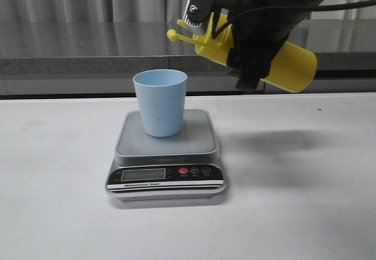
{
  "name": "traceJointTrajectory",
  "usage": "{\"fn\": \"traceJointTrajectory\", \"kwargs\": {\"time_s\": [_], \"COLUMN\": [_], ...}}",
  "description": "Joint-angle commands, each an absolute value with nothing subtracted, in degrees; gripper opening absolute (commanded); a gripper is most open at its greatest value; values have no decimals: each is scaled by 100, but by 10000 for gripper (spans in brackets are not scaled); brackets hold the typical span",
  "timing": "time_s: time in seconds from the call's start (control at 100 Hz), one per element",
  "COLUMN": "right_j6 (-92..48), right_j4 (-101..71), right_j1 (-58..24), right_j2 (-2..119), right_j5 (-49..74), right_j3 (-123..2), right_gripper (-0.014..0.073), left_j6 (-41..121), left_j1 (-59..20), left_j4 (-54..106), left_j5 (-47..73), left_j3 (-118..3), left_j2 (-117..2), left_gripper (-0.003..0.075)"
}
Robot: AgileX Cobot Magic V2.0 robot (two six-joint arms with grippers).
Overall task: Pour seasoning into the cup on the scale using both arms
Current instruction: 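Turn the bottle upright with the right gripper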
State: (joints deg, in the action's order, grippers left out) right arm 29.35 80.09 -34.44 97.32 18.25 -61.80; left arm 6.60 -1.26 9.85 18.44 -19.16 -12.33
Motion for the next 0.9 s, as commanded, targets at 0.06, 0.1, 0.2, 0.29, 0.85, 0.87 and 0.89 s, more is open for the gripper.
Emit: {"fn": "traceJointTrajectory", "kwargs": {"time_s": [0.06, 0.1, 0.2, 0.29, 0.85, 0.87, 0.89], "right_j6": [2984, 2979, 2979, 2972, 988, 869, 791], "right_j4": [7286, 7036, 6376, 5687, 1911, 1768, 1622], "right_j1": [-3263, -3222, -3043, -2848, -2168, -2160, -2160], "right_j2": [9365, 9319, 9165, 9017, 8845, 8845, 8845], "right_j5": [1802, 1740, 1410, 933, -1912, -2053, -2143], "right_j3": [-6377, -6377, -6377, -6377, -5668, -5598, -5524], "right_gripper": [139, 139, 139, 139, 139, 139, 139], "left_j6": [613, 613, 613, 613, 613, 613, 613], "left_j1": [-129, -129, -129, -129, -129, -129, -129], "left_j4": [1060, 1060, 1060, 1060, 1060, 1060, 1060], "left_j5": [1436, 1436, 1436, 1436, 1436, 1436, 1436], "left_j3": [-2068, -2068, -2068, -2068, -2068, -2068, -2068], "left_j2": [-1291, -1291, -1291, -1291, -1291, -1291, -1291], "left_gripper": [-20, -20, -20, -20, -20, -20, -20]}}
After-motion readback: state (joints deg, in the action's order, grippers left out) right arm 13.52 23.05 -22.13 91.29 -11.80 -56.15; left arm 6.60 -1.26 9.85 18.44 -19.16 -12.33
